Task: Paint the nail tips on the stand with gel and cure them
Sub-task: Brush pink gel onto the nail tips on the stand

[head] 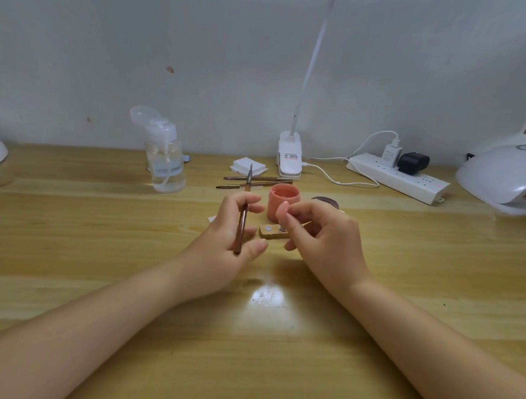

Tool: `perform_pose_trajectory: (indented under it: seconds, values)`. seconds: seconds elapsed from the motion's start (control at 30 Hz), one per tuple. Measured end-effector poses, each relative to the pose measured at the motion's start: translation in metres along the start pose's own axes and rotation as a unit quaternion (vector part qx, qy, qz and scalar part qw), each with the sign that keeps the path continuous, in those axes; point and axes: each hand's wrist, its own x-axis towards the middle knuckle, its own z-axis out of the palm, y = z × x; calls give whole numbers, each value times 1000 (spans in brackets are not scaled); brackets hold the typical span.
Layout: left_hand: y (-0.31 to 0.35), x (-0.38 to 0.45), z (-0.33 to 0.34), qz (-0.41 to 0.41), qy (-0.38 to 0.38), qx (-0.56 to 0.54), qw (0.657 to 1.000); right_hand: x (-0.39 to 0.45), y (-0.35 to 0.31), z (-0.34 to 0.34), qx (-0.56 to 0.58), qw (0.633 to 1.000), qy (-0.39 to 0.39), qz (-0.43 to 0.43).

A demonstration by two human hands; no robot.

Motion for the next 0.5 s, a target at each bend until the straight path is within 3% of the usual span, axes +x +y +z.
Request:
perform_pose_trajectory:
  seconds: [0.2, 0.5]
  values:
    - [-2, 6, 4, -27, -23, -33, 999, 3, 1, 0, -31, 999, -5, 36]
    - [-4, 11, 5, -27, -18, -30, 999, 3, 2, 1, -92, 995, 5, 23]
